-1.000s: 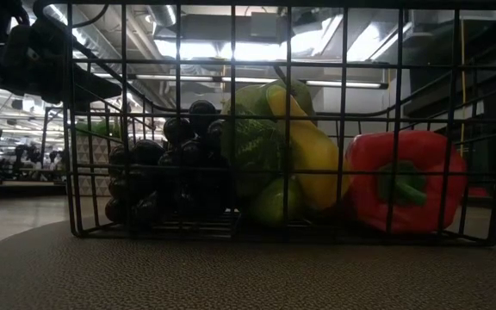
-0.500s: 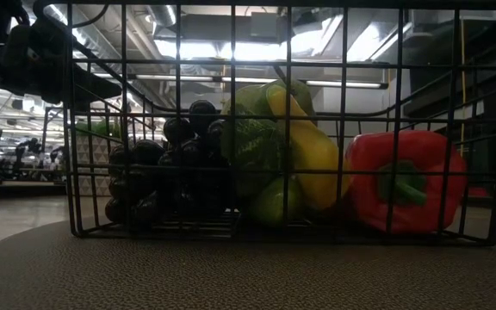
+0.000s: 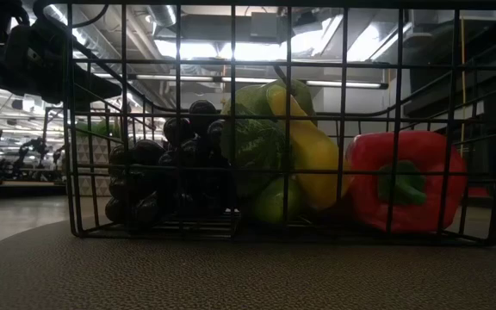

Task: Build produce basket
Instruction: Put the green grapes into the wire basket

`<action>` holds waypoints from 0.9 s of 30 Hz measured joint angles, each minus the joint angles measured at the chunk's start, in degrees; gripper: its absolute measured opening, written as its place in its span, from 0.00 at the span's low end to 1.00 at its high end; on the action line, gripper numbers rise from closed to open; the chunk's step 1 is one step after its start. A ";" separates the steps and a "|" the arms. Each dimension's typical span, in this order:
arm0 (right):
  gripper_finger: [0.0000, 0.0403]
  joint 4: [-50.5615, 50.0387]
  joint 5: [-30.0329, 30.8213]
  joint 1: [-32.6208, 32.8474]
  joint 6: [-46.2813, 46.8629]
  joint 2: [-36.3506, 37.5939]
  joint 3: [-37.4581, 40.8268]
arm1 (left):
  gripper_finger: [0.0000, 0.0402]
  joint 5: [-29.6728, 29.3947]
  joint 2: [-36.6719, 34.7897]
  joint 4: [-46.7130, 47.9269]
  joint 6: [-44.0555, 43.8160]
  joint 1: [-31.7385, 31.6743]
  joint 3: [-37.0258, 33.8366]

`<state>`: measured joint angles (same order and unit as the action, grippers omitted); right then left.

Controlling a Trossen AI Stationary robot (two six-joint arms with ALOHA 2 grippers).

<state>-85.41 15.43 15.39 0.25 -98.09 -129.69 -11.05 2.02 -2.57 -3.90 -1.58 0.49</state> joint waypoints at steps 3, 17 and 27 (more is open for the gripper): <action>0.01 0.00 -4.97 -2.77 -2.07 0.00 0.00 | 0.05 0.00 0.00 0.00 0.02 0.00 0.00; 0.01 -2.34 -11.05 -11.95 -4.64 2.19 0.00 | 0.05 0.00 0.00 0.00 0.00 0.00 0.00; 0.01 -0.75 -14.45 -7.31 -4.80 2.69 5.60 | 0.05 0.00 0.00 0.00 0.00 0.00 0.00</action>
<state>-86.16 0.98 8.08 -4.54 -95.40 -124.08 -11.05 2.02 -2.57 -3.90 -1.58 0.49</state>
